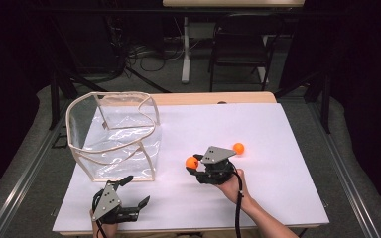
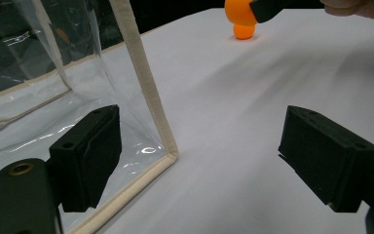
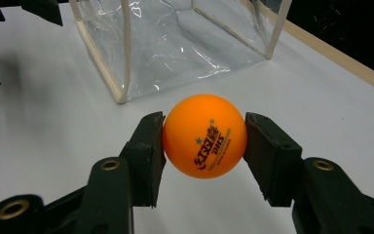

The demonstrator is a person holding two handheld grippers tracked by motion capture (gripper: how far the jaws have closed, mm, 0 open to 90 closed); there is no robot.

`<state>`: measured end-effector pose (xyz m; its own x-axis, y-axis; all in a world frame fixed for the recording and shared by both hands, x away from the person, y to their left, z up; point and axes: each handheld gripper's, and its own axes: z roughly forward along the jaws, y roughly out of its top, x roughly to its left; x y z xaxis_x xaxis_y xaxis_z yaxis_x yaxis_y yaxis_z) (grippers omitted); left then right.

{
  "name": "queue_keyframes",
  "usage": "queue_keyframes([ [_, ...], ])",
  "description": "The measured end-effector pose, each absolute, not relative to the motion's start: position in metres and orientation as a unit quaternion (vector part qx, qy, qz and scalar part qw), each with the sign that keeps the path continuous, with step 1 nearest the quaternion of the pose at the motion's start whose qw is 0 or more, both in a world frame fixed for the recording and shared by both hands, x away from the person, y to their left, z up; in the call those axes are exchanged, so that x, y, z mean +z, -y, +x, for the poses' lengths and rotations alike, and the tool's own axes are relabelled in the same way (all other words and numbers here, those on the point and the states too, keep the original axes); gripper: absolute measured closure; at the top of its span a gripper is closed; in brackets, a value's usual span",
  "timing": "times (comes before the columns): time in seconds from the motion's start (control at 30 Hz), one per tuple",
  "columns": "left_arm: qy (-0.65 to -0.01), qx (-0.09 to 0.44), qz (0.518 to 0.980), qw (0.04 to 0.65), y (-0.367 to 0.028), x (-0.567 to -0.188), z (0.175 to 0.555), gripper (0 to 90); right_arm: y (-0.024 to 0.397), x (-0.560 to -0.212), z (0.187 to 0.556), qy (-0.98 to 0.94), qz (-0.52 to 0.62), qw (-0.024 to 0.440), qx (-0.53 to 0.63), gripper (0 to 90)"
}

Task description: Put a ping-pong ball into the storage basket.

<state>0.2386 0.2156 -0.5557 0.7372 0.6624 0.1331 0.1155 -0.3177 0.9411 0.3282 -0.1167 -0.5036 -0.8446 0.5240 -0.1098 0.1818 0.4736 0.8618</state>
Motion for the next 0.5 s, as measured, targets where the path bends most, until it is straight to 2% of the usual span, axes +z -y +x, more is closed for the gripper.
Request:
queue_keyframes([
  [0.5, -0.250, 0.257, 0.770, 0.528, -0.2145, -0.5559, 0.2393, 15.7, 0.1190, -0.4969, 0.3250, -0.831, 0.208, 0.196, 0.478, 50.8],
])
